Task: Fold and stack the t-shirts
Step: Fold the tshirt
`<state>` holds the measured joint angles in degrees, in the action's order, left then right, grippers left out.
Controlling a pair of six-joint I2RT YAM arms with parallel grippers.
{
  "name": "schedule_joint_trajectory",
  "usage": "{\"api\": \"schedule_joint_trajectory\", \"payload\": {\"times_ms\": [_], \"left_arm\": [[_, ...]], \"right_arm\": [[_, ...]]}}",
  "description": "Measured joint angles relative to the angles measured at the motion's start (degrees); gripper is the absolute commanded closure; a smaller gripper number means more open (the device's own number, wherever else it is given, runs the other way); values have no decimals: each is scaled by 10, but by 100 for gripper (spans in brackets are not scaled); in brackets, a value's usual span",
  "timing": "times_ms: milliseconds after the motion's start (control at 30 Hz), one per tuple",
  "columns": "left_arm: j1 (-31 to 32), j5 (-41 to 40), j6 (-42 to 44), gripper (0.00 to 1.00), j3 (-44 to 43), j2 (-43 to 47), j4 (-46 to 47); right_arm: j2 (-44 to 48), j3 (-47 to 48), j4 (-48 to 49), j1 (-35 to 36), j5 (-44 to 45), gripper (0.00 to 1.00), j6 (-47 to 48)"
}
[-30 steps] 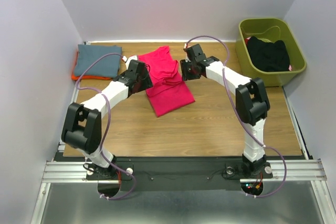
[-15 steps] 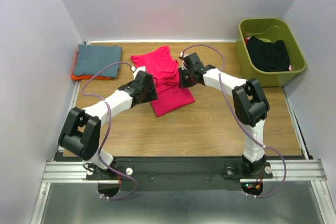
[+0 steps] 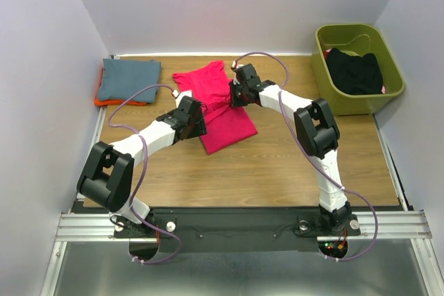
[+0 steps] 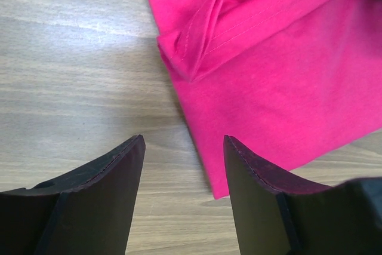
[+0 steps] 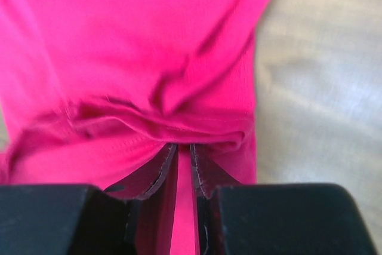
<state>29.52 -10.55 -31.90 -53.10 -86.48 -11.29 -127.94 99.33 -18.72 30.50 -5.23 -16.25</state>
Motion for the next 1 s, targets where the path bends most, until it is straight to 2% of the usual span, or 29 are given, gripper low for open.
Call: {"api": "schedule_joint_trajectory", "payload": {"times_ms": [167, 233, 333, 367, 400, 467, 667, 1000], "left_arm": [[0, 2, 6, 34, 7, 0, 0], [0, 3, 8, 37, 7, 0, 2], [0, 5, 12, 49, 6, -2, 3], [0, 5, 14, 56, 2, -7, 3], [0, 4, 17, 72, -3, -14, 3], [0, 3, 23, 81, -25, -42, 3], [0, 8, 34, 82, -93, -124, 2], [-1, -24, 51, 77, -152, -187, -15]], "right_arm": [[-27, 73, 2, 0, 21, 76, 0], [-35, 99, 2, 0, 26, 76, 0], [-40, 124, 6, -2, 33, 75, 0], [-40, 127, 9, -5, 35, 74, 0], [-40, 127, 13, -5, 36, 73, 0], [-39, 123, 14, -7, 37, 73, 0], [1, 47, 11, -16, 51, 73, 2], [104, -46, 13, -20, 59, 73, 4]]}}
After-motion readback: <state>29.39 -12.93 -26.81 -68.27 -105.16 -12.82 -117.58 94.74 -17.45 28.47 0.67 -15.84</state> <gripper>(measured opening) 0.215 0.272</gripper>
